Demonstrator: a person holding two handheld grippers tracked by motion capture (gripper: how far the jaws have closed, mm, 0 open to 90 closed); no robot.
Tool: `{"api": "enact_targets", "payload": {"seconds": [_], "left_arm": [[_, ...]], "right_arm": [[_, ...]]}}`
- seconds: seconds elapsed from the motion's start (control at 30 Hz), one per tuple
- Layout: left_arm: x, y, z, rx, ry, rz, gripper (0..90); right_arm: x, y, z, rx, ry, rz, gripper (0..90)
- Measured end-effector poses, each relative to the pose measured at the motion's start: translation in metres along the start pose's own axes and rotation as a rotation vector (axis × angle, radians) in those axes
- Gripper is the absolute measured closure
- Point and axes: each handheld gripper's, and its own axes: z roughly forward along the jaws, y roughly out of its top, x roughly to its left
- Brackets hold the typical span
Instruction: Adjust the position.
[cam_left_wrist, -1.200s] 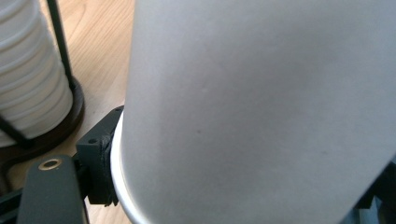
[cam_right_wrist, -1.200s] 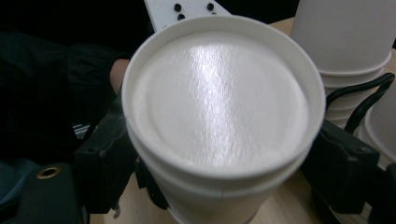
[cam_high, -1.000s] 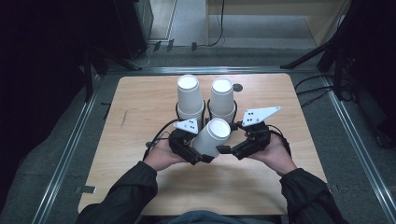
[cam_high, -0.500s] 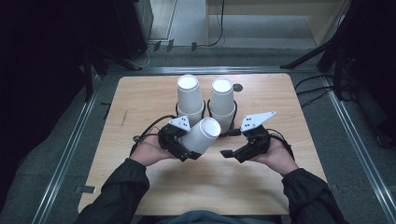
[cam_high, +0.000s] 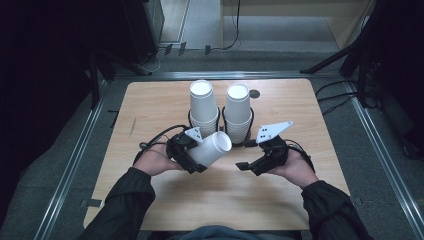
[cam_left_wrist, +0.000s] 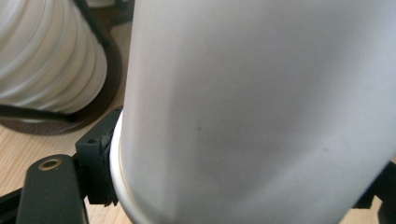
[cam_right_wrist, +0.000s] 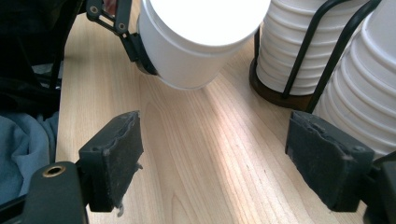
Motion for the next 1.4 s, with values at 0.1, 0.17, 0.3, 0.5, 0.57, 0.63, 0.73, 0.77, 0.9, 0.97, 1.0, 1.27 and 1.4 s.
{"api": "enact_targets", "payload": {"seconds": [0.1, 0.17, 0.3, 0.5, 0.57, 0.63, 0.73, 0.77, 0.9, 0.97, 1.0, 1.27, 1.4], "left_arm": [[-0.001, 0.001, 0.004, 0.040, 0.027, 0.012, 15.6], [-0.001, 0.001, 0.007, 0.055, 0.028, 0.018, 15.6], [-0.003, 0.003, 0.013, 0.089, 0.018, 0.042, 15.6], [-0.009, 0.006, 0.021, 0.099, -0.033, 0.066, 15.4], [-0.012, 0.008, 0.022, 0.098, -0.049, 0.067, 15.4], [-0.014, 0.009, 0.023, 0.100, -0.059, 0.076, 15.4], [-0.018, 0.012, 0.025, 0.102, -0.072, 0.097, 15.4], [-0.019, 0.013, 0.026, 0.104, -0.077, 0.100, 15.4], [-0.023, 0.015, 0.027, 0.097, -0.099, 0.116, 15.3], [-0.024, 0.016, 0.027, 0.096, -0.105, 0.121, 15.3], [-0.025, 0.016, 0.027, 0.094, -0.108, 0.120, 15.3], [-0.027, 0.016, 0.030, 0.092, -0.113, 0.144, 12.7], [-0.025, 0.017, 0.026, 0.060, -0.096, 0.142, 11.9]], "right_arm": [[0.000, -0.001, 0.002, 0.012, -0.005, -0.007, 19.3], [0.000, -0.001, 0.004, 0.027, 0.001, -0.007, 19.3], [0.004, 0.000, 0.009, 0.046, 0.009, -0.019, 19.3], [0.006, 0.004, 0.014, 0.042, 0.036, -0.038, 19.0], [0.007, 0.006, 0.016, 0.043, 0.046, -0.048, 18.3], [0.008, 0.009, 0.017, 0.042, 0.056, -0.060, 17.5], [0.009, 0.014, 0.020, 0.054, 0.070, -0.072, 16.1], [0.009, 0.016, 0.021, 0.061, 0.073, -0.076, 16.1], [0.013, 0.020, 0.028, 0.112, 0.085, -0.105, 15.8], [0.015, 0.021, 0.030, 0.128, 0.096, -0.113, 15.8], [0.016, 0.021, 0.032, 0.129, 0.095, -0.121, 16.6], [0.022, 0.024, 0.033, 0.138, 0.093, -0.172, 24.7], [0.022, 0.025, 0.028, 0.123, 0.075, -0.183, 24.6]]}}
